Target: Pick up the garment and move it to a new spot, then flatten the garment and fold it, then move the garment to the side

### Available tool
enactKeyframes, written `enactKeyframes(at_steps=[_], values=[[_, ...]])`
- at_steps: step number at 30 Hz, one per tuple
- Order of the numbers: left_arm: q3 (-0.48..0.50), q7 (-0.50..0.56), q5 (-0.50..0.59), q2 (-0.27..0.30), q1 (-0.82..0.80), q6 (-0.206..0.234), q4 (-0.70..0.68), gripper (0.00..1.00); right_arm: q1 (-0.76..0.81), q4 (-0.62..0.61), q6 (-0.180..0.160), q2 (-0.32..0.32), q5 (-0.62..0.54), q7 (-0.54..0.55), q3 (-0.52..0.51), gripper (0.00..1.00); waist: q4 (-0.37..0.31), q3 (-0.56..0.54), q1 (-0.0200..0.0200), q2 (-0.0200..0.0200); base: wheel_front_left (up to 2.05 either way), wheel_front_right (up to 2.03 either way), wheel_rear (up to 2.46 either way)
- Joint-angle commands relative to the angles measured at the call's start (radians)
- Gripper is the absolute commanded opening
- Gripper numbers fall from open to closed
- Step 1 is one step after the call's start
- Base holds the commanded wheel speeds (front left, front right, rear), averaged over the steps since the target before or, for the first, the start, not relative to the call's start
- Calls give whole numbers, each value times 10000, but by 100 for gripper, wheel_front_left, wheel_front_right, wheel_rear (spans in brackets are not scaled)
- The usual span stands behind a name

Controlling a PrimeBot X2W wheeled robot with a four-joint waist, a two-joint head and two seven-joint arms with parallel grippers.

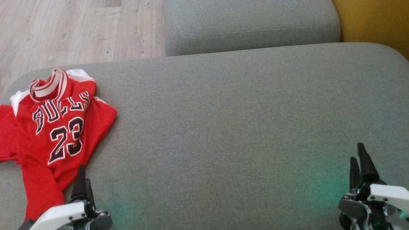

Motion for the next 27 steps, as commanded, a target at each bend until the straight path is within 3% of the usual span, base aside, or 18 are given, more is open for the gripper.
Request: enactKeyframes(at_steps=[1,13,27], values=[[-75,-139,172,41,-392,32,-365,100,-341,-394,8,-29,-249,-112,48,100,-4,1,0,0,0,0,0],[-334,-496,1542,47,-378,222,-458,100,-301,-747,16,-54,-2261,-467,356,100,-32,16,0,0,0,0,0],[-693,-942,3959,112,-308,471,-454,100,-272,-959,26,-259,-4658,-910,1055,100,23,-28,0,0,0,0,0]])
